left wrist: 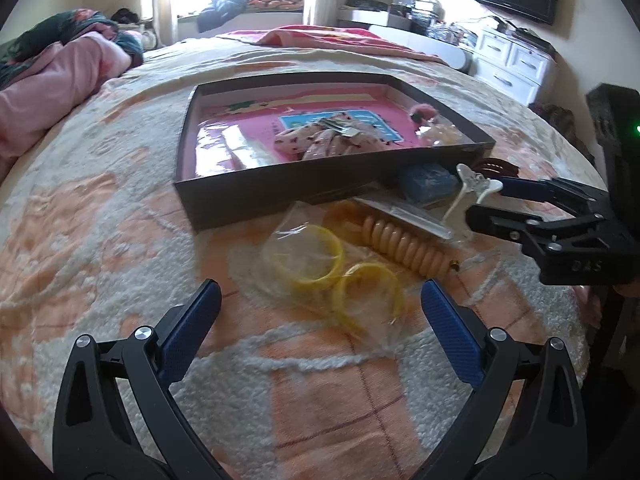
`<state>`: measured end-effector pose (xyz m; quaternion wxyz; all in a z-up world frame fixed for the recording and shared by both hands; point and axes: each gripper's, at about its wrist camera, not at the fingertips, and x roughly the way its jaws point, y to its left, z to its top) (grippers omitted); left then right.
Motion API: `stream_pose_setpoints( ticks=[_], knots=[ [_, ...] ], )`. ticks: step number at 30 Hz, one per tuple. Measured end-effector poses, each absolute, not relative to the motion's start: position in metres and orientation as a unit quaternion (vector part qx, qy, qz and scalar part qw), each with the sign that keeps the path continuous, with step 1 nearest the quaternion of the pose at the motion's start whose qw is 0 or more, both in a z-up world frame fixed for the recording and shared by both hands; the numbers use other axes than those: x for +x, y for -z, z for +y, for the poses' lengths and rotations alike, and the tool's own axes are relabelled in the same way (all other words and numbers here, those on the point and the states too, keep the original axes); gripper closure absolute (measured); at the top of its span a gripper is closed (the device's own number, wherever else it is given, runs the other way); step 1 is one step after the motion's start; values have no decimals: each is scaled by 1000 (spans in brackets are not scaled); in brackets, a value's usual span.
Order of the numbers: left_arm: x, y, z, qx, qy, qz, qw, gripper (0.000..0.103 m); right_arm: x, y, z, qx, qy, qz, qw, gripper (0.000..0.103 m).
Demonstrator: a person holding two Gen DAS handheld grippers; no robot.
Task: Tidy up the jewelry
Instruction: 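Move the right tool around the white claw clip while the left tool approaches the yellow bangles bag, then carry the claw clip and bangles bag into the pink tray and open both tools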
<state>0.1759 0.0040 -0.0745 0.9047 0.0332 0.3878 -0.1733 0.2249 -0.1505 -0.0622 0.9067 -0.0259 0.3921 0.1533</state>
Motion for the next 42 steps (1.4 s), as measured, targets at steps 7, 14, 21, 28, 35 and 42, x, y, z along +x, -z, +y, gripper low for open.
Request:
stream_pose_setpoints(
  ticks=[7, 14, 21, 28, 35, 42],
  knots=[
    [187, 78, -6, 51, 187, 400, 896, 11, 236, 68, -142, -31, -159, 410, 897, 21],
    [197, 80, -9, 57, 193, 405, 892, 11, 239, 72, -142, -26, -165, 418, 893, 29],
    [198, 82, -12, 66, 198, 407, 889, 18, 233, 67, -149, -15, -163, 410, 898, 29],
    [193, 81, -16, 77, 204, 405, 888, 30, 225, 61, -155, -7, -162, 404, 900, 29],
    [185, 80, -16, 74, 201, 404, 889, 35, 214, 54, -156, -3, -169, 399, 901, 29],
    [176, 74, -6, 45, 191, 404, 893, 36, 204, 47, -151, -2, -180, 394, 901, 29]
  ],
)
